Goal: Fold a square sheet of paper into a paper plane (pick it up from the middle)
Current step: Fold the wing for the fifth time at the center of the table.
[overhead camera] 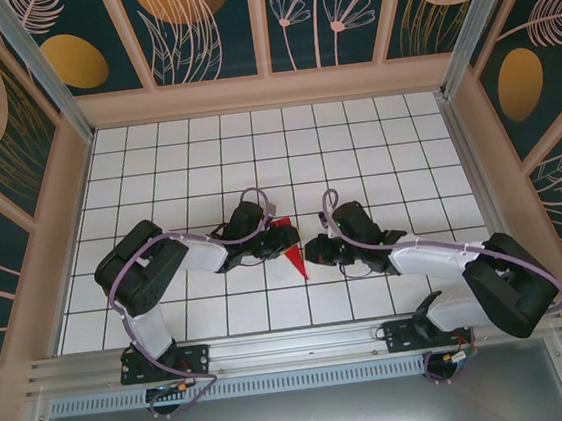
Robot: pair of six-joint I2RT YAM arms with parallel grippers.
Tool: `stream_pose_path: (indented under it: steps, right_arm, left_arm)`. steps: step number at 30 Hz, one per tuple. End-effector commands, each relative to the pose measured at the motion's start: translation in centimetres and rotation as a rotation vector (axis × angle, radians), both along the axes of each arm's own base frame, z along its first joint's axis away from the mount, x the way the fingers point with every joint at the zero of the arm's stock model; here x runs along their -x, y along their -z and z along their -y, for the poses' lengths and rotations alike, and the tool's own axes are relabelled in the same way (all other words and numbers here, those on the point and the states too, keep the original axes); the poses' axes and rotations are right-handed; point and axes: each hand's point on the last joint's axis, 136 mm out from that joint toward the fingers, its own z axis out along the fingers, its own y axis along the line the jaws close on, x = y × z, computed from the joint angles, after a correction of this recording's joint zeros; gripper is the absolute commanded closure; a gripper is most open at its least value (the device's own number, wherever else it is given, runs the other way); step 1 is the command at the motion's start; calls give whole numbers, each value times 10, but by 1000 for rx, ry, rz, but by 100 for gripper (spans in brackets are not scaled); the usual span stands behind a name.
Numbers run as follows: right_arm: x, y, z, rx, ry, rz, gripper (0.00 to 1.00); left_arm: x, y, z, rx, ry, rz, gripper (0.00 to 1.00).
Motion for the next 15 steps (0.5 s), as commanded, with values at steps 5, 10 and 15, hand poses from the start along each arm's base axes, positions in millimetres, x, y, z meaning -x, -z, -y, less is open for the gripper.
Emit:
stream_pose_path:
  steps: [5, 10, 15]
  right_arm:
    - [3, 2, -26, -164, -40, -96, 93]
    - [11, 20, -25, -155, -51, -148, 93]
    - [18, 32, -20, -142, -51, -184, 93]
  left_arm:
    - [12, 49, -28, -176, -48, -96, 62]
    - [12, 48, -28, -174, -51, -96, 62]
    - [12, 48, -28, -174, -51, -97, 62]
